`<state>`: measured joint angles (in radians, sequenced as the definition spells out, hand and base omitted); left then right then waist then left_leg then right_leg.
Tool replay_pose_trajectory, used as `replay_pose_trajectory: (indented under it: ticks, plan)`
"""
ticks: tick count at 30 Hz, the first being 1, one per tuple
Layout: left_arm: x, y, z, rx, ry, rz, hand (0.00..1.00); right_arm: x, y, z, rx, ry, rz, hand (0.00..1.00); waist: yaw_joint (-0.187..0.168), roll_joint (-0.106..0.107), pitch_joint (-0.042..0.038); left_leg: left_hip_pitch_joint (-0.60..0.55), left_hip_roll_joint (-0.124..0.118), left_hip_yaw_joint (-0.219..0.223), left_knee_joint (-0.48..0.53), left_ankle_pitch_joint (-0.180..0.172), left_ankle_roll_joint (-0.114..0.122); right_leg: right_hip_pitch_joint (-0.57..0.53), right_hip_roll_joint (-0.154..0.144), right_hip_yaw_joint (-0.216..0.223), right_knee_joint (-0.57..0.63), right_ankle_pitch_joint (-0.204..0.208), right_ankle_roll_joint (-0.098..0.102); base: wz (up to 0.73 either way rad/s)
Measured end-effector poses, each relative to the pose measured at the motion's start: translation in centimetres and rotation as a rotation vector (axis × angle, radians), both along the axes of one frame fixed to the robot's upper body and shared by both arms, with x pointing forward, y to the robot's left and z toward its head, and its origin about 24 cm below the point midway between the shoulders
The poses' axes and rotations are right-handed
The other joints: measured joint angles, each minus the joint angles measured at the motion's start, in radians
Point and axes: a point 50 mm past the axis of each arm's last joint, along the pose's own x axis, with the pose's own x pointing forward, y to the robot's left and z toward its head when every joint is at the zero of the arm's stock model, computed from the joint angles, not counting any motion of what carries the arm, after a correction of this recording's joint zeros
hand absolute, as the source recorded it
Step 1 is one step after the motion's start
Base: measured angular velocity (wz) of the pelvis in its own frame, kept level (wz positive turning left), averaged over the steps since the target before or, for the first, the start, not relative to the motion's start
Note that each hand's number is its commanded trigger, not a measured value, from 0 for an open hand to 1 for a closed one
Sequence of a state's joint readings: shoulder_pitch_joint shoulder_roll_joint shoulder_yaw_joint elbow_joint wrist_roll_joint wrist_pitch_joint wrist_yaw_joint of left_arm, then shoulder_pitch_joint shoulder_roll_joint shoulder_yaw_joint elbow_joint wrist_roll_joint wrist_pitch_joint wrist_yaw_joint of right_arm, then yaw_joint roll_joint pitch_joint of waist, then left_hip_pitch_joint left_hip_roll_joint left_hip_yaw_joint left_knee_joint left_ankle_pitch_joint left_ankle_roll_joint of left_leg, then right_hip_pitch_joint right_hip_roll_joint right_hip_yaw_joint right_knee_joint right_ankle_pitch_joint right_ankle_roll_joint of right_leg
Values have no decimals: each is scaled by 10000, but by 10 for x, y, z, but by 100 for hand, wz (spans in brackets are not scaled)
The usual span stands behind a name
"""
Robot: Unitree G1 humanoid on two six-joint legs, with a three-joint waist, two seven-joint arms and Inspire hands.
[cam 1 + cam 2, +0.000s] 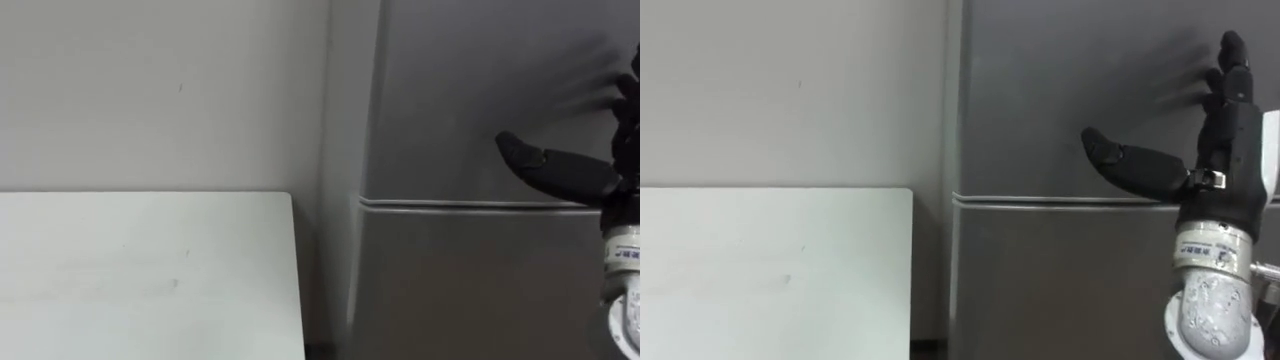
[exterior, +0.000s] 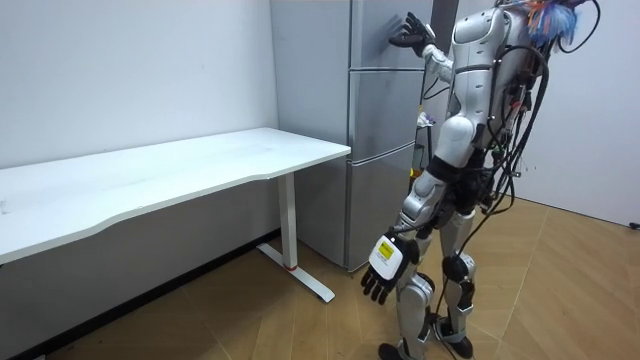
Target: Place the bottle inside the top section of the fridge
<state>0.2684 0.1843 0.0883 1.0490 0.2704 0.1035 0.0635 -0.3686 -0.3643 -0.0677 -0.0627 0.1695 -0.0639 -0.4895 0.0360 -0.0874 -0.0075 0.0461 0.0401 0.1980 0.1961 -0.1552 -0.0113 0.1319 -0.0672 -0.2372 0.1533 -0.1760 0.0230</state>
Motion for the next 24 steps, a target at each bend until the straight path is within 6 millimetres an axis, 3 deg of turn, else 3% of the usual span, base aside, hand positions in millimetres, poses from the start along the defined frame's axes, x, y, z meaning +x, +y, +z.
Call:
replay_pose_trajectory:
  ticks: [5, 13, 19, 24]
  plan:
    - [-4, 4, 1, 164, -10, 308, 0, -10, -8, 2, 332, -265, -225, 0, -43, -189, 66, 14, -26, -87, -85, -1, -6, 33, -6, -111, -30, -5, 9, 5]
    - [-6, 4, 2, 186, -307, 284, 0, -24, -46, 20, 715, -987, -1537, 0, -288, -63, 94, 3, -23, -102, -98, -19, -24, 95, -5, -181, -12, -2, 11, 1]
    - [-7, 5, 3, 297, -390, 302, 0, -36, -67, 19, 1465, -1299, -2578, 0, -489, 64, 56, 13, -10, -80, -100, -20, -28, 23, -1, -163, -12, -3, 11, 0]
    - [-10, 3, 2, 356, -370, 373, 0, -44, -85, 16, 2112, -1421, -3432, 0, -727, 51, 48, 20, -10, -89, -64, -20, -27, 63, -2, -184, -8, -2, 11, 0]
